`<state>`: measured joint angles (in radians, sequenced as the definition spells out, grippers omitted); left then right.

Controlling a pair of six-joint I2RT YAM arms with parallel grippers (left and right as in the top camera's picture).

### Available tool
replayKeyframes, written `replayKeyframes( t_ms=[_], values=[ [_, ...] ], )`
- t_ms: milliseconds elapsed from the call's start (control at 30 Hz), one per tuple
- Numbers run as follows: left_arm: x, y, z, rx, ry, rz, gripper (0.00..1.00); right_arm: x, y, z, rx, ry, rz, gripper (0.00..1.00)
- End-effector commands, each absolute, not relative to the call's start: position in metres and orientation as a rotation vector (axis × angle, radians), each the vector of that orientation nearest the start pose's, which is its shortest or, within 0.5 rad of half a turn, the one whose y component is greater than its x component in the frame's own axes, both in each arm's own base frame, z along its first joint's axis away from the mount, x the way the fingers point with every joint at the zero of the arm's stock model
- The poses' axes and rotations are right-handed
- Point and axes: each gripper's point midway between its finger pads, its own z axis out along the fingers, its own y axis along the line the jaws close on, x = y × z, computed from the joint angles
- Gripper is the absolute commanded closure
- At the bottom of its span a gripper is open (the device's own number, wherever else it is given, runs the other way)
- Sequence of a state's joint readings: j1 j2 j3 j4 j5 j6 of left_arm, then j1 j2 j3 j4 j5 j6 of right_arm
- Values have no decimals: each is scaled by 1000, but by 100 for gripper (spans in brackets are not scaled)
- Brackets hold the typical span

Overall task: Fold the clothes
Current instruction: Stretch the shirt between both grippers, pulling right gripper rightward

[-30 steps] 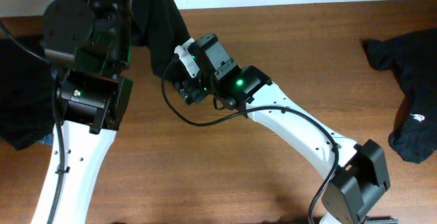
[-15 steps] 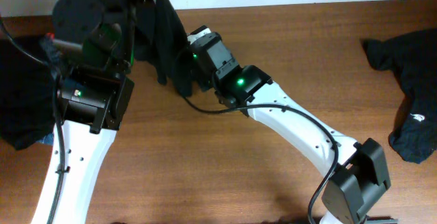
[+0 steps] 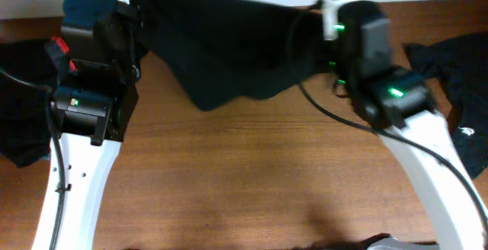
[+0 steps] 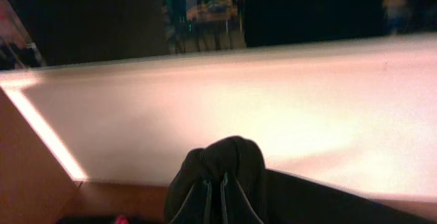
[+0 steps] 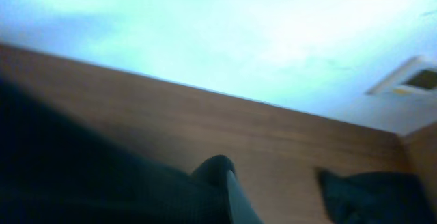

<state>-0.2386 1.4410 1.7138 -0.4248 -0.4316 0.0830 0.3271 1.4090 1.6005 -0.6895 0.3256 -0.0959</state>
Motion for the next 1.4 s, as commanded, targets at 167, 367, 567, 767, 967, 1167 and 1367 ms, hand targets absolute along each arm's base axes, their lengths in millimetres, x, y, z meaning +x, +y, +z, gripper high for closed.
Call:
replayKeyframes(
  t_ms=[167, 367, 567, 767, 967, 1167, 1367],
  values=[
    [423, -51, 434, 90, 1867, 240, 99, 383, 57, 399, -261, 1968, -275, 96],
    [408, -78, 401, 222, 1997, 192, 99, 381, 56, 396, -266, 1981, -280, 96],
    [402, -83, 392, 251, 2032, 193, 99, 381, 56, 397, -282, 1979, -295, 96],
    [402, -83, 392, 251, 2032, 193, 99, 381, 55, 397, -280, 1979, -295, 96],
    [403, -83, 393, 249, 2029, 193, 99, 381, 55, 397, -280, 1979, -295, 96],
    [403, -70, 415, 164, 1954, 243, 99, 378, 30, 403, -139, 1972, -415, 96],
    [396, -56, 465, 53, 1784, 249, 99, 374, 15, 428, -34, 1913, -467, 96]
  ],
)
